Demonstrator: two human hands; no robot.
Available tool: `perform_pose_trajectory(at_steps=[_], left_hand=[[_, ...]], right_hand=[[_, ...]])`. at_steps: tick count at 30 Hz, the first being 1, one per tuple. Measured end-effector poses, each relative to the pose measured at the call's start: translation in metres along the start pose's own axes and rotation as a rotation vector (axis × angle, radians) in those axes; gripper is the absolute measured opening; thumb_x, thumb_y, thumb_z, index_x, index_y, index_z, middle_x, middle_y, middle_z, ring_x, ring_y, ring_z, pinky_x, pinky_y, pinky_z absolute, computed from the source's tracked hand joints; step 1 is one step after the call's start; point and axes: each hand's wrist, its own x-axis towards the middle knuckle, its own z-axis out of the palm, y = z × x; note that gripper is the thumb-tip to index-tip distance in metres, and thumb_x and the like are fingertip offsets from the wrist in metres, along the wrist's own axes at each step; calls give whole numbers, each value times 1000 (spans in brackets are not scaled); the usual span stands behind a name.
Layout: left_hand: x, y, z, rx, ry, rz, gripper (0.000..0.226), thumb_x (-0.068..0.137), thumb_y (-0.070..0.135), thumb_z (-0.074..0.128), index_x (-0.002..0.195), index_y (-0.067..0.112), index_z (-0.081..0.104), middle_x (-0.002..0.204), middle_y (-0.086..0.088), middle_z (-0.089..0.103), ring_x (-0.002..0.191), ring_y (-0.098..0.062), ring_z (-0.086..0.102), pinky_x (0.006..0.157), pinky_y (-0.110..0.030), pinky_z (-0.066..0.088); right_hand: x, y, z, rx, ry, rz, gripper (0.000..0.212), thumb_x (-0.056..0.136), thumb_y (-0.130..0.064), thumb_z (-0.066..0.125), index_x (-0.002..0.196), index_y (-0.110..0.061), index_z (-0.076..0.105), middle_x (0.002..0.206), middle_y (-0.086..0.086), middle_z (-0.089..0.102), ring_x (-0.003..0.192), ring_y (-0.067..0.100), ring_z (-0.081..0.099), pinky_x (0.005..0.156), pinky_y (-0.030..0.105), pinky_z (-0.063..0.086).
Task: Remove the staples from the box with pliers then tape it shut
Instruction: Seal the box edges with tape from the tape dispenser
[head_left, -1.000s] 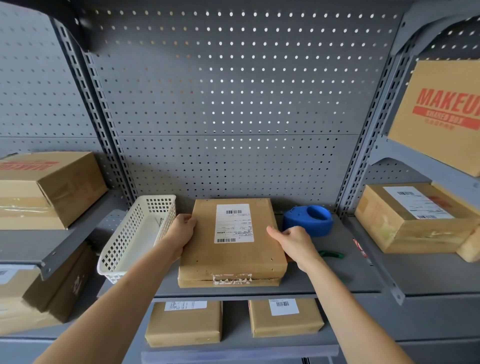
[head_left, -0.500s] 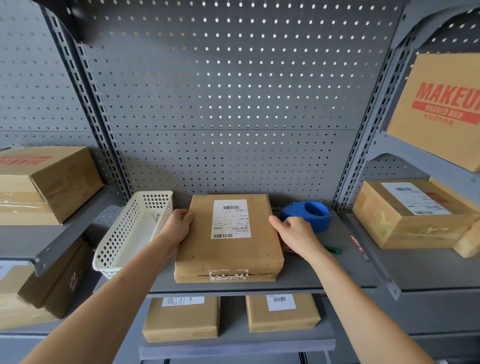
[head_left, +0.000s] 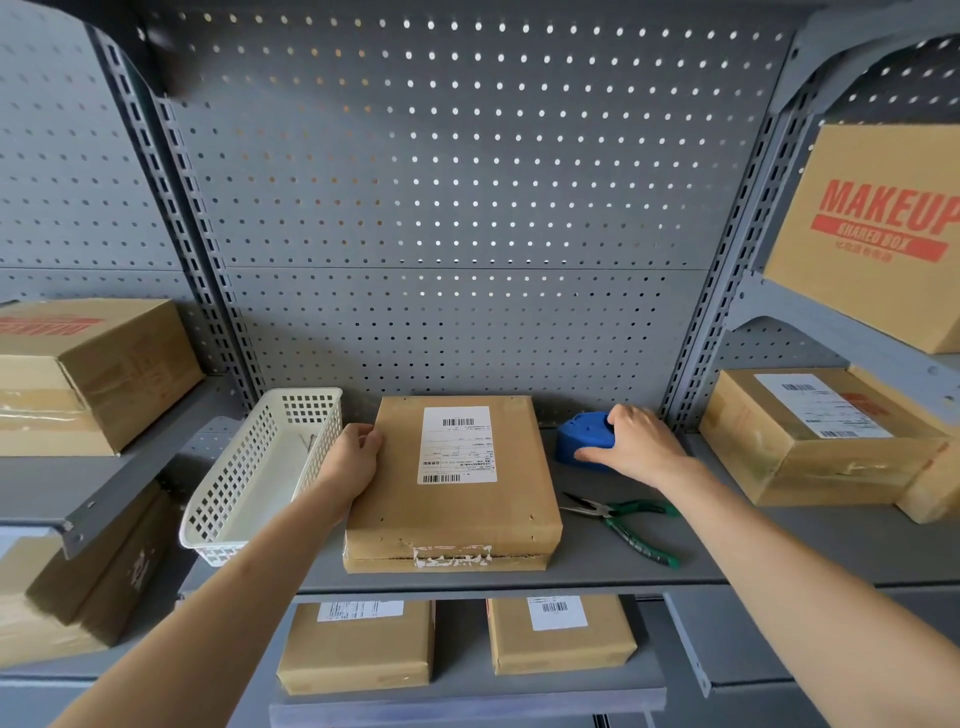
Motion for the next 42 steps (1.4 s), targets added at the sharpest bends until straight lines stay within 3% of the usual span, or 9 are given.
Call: perform_pose_trajectory(at_steps=[5, 14, 19, 24, 30, 32, 34, 36, 42], left_hand=[[-1, 3, -2, 61, 2, 17, 38, 104, 35, 42, 134, 13, 51, 121, -8, 64, 107, -26, 62, 94, -48, 53], [-5, 10, -5, 195, 33, 50, 37, 104, 32, 42, 134, 13, 52, 125, -10, 64, 108, -28, 61, 93, -41, 50], [-10, 19, -6, 226, 59, 95, 35, 104, 27, 44, 135, 11, 51, 128, -10, 63, 114, -30, 58, 85, -33, 42], [-18, 30, -5, 193, 122, 174, 33, 103, 22, 46, 133, 12, 55, 130, -9, 64, 118, -29, 59, 94, -35, 44], [-34, 62, 0, 154, 223, 403, 17, 99, 20, 56, 109, 14, 67, 107, 0, 69, 103, -20, 64, 88, -35, 51], [-44, 78, 2, 108, 211, 471, 10, 98, 22, 59, 104, 20, 67, 105, 5, 69, 97, -9, 64, 87, -32, 53], [-56, 94, 3, 32, 173, 520, 8, 95, 24, 64, 103, 24, 66, 104, 9, 68, 92, 3, 62, 82, -18, 50], [-69, 108, 6, -2, 126, 590, 12, 92, 26, 70, 104, 22, 68, 104, 12, 67, 93, 4, 62, 76, -10, 45], [-89, 125, 9, 122, 55, 810, 24, 85, 36, 77, 106, 26, 69, 106, 20, 62, 101, 4, 58, 83, -10, 44]], right_hand=[[1, -6, 5, -124, -132, -12, 93, 77, -86, 61, 131, -12, 51, 118, 5, 68, 103, 28, 66, 74, 38, 46], [2, -7, 13, -141, -73, -7, 84, 89, -71, 64, 142, -7, 47, 111, 7, 72, 96, 26, 69, 73, 36, 43], [1, -6, 3, -26, 105, 25, 74, 90, -70, 62, 128, -7, 52, 107, 9, 72, 92, 31, 70, 72, 37, 47], [-4, -14, -21, 124, 335, -42, 67, 89, -65, 68, 118, -6, 53, 101, 13, 68, 91, 35, 64, 66, 36, 43], [-12, -35, -34, 299, 411, -166, 72, 86, -63, 72, 128, -8, 52, 115, 10, 64, 102, 30, 59, 75, 36, 52], [-15, -43, -36, 346, 431, -243, 70, 85, -59, 75, 128, -7, 55, 114, 8, 64, 102, 28, 58, 77, 30, 45], [-17, -51, -36, 347, 470, -310, 70, 84, -56, 78, 128, -6, 57, 112, 8, 64, 99, 28, 59, 77, 27, 40], [-20, -59, -36, 344, 523, -377, 70, 83, -55, 78, 126, -5, 59, 108, 9, 65, 95, 29, 60, 76, 26, 39], [-33, -79, -42, 362, 597, -535, 74, 87, -68, 59, 121, -3, 58, 105, 12, 66, 91, 24, 55, 77, 28, 46]])
